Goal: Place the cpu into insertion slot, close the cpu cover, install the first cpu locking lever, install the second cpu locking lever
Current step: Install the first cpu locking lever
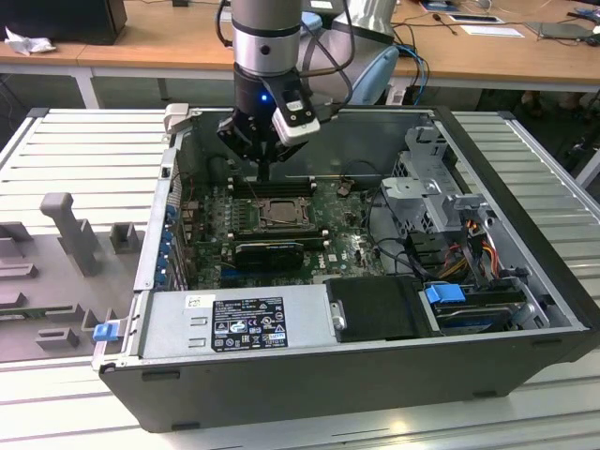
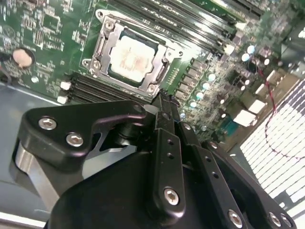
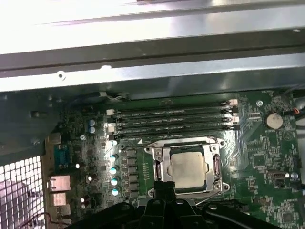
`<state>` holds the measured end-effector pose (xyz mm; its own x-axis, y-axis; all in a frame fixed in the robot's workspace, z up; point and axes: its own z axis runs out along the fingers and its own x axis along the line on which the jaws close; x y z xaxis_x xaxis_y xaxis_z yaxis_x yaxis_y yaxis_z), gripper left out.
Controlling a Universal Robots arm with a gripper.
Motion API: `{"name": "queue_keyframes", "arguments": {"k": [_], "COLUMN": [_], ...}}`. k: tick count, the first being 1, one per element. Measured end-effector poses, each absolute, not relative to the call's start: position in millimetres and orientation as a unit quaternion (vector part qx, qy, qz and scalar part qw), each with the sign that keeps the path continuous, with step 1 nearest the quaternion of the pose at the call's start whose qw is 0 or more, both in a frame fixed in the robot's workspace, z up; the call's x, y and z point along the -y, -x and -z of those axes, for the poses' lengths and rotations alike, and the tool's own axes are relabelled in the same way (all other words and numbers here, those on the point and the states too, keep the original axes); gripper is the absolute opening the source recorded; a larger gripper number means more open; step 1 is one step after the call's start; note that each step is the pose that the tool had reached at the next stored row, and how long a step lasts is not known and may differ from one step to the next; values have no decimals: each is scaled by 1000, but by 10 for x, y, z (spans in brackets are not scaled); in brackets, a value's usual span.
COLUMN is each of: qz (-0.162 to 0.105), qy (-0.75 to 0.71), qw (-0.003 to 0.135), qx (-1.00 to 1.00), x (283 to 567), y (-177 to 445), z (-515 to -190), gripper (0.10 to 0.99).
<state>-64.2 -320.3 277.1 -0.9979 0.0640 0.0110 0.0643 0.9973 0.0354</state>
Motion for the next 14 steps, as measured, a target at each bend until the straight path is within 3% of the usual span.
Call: {"name": "queue_keyframes", "arguments": {"k": [14], "qz": [21], "qy": [1], "qw": [-4], "qx": [1000], "x": [3195], "y": [1021], "z": [-2715], "gripper": [106]}}
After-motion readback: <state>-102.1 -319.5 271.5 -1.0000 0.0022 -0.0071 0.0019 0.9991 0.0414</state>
